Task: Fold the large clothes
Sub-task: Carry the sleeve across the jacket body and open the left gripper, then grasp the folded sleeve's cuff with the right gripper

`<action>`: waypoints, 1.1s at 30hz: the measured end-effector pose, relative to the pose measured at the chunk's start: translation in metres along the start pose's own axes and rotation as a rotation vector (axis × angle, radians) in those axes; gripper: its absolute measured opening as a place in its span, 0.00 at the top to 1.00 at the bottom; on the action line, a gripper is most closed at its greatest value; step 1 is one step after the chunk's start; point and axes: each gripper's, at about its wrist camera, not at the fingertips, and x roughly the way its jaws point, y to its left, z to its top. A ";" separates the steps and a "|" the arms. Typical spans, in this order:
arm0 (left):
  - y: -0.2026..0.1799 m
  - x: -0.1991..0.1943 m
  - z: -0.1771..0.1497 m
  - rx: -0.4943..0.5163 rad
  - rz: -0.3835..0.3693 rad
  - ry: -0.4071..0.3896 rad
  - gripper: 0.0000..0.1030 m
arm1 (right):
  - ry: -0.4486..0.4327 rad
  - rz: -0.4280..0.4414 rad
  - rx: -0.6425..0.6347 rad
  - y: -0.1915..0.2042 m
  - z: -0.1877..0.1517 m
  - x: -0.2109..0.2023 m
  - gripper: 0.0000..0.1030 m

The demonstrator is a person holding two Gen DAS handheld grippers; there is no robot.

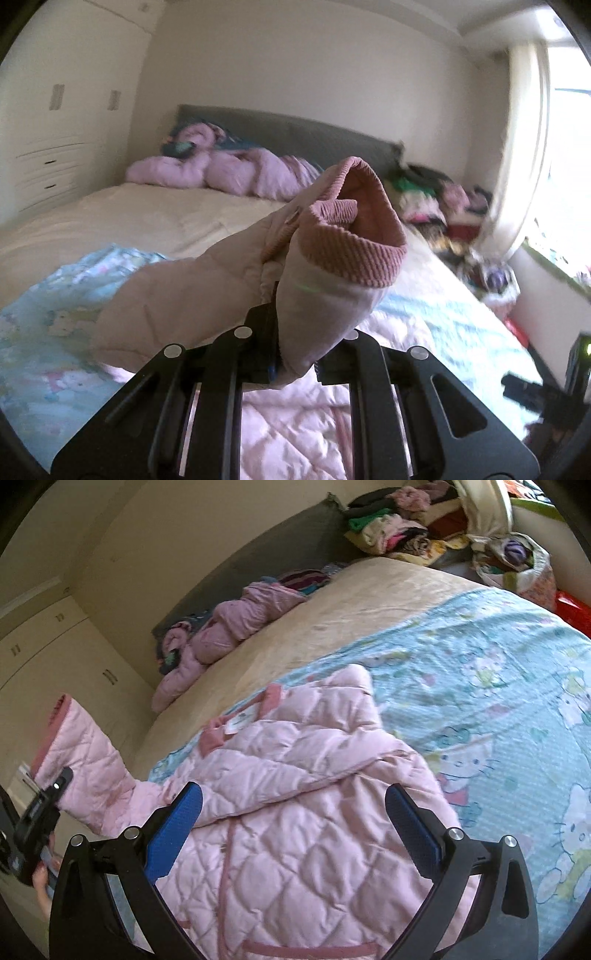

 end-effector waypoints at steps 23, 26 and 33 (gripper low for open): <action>-0.090 0.075 -0.144 0.467 -0.085 0.333 0.79 | 0.022 -0.081 0.014 -0.020 0.004 0.006 0.04; -0.095 0.075 -0.152 0.485 -0.124 0.366 0.44 | 0.027 -0.083 0.015 -0.017 0.003 0.007 0.04; -0.096 0.049 -0.157 0.533 -0.175 0.367 0.09 | 0.049 -0.058 0.021 -0.008 0.002 0.015 0.04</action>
